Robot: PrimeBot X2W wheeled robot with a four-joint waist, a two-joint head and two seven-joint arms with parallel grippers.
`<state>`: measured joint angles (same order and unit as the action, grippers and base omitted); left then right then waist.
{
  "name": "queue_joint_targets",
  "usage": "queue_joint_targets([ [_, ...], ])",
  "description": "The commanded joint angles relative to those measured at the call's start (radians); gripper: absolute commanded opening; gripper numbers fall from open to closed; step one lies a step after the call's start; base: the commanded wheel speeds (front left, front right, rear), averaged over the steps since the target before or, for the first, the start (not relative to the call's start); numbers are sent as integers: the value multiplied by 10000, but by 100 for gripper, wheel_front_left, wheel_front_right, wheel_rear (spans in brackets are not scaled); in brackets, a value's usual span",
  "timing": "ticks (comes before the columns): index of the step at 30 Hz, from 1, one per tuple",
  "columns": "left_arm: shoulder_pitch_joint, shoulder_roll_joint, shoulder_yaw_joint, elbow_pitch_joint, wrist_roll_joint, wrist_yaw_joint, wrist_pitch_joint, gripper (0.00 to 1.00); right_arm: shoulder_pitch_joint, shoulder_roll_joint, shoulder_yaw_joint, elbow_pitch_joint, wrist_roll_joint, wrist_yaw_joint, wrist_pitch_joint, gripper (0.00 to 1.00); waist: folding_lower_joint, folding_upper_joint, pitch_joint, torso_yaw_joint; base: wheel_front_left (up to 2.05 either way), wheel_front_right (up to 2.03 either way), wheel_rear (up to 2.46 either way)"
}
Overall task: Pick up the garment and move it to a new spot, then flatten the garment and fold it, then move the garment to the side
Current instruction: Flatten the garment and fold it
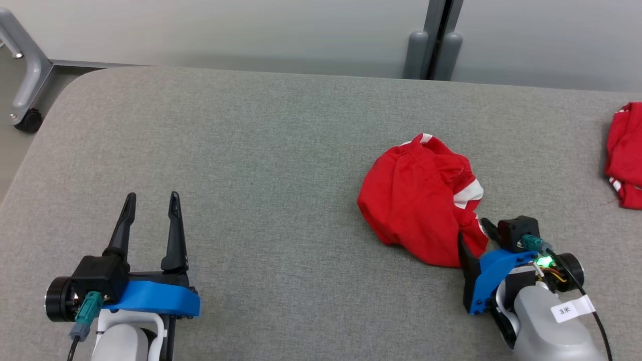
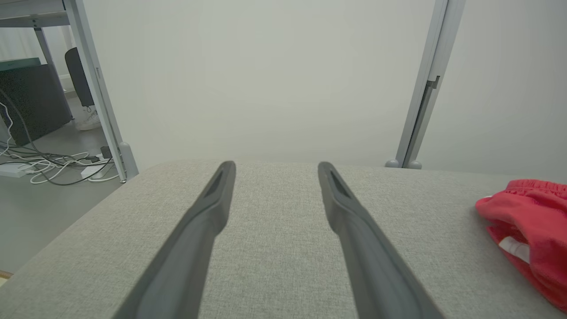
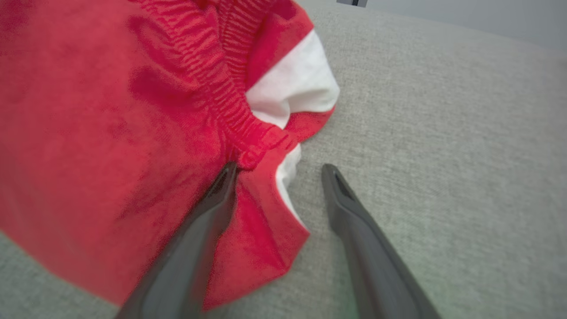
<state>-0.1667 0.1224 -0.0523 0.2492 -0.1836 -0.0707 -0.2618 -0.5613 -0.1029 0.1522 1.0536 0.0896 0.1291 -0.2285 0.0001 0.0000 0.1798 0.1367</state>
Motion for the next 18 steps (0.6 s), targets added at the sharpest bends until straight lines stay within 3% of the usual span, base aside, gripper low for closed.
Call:
queue_joint_targets([
  [1, -66, -8, 41, 19, 39, -30, -43, 100, 28, 176, 172, 190, 69, 29, -24, 4, -1, 0, -24, -47, 0, 0, 0],
  [2, -38, -19, 71, 26, 57, -48, -43, 100, -18, 177, 237, 187, 156, 29, -99, 0, -1, 0, -40, -82, 0, 0, 0],
  [9, 105, -66, 208, 107, 176, -141, -43, 100, -292, -304, 40, -442, 707, 16, -368, 0, -1, 0, -274, -358, 0, 0, 0],
  [15, 213, -117, 268, 168, 262, -184, -43, 100, 317, -899, -701, -1779, 765, 16, -366, 0, -1, 0, -528, -503, 0, 0, 0],
  [18, 300, -140, 291, 202, 271, -226, -44, 100, 591, -887, -891, -2574, 742, 16, -368, 0, -1, 0, -624, -538, 0, 0, 0],
])
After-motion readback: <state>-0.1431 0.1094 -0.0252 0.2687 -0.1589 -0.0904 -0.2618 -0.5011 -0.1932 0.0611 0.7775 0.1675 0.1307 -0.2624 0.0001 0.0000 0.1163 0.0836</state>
